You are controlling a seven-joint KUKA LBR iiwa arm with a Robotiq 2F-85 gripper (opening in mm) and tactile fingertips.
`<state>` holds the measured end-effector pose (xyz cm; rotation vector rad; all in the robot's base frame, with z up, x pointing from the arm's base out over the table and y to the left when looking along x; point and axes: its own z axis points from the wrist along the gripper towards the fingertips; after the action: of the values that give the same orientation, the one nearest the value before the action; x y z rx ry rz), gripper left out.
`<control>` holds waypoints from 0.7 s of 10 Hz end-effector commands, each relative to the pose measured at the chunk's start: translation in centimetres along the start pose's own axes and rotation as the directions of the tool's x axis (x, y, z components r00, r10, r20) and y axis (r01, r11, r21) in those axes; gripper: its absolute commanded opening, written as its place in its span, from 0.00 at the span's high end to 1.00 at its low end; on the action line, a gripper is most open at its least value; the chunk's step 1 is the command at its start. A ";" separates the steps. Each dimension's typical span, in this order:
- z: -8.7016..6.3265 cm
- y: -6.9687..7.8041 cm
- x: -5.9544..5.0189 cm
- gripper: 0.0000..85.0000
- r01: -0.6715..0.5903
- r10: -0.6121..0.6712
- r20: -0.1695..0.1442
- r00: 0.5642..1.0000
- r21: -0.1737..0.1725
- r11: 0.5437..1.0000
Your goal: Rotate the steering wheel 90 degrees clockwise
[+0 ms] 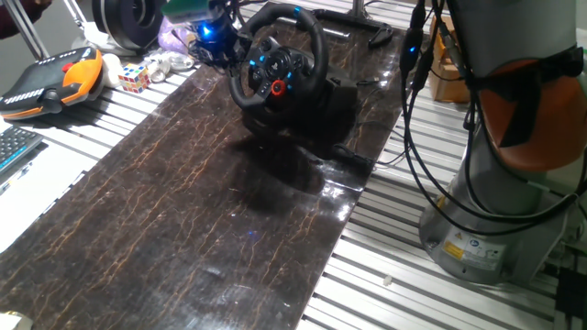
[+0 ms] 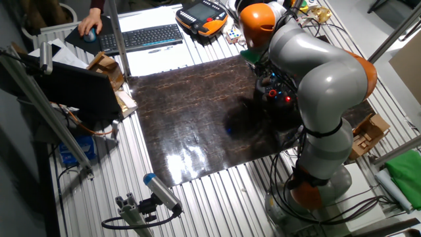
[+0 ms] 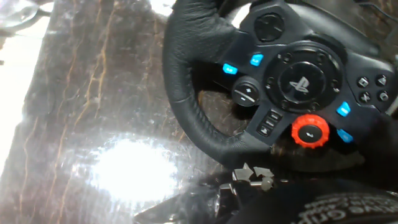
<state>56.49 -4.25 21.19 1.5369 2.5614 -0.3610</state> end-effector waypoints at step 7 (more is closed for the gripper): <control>1.3 0.5 -0.5 0.99 0.027 -0.027 0.006 1.000 0.020 0.999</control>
<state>57.14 -4.80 19.96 1.5074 2.5844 -0.3949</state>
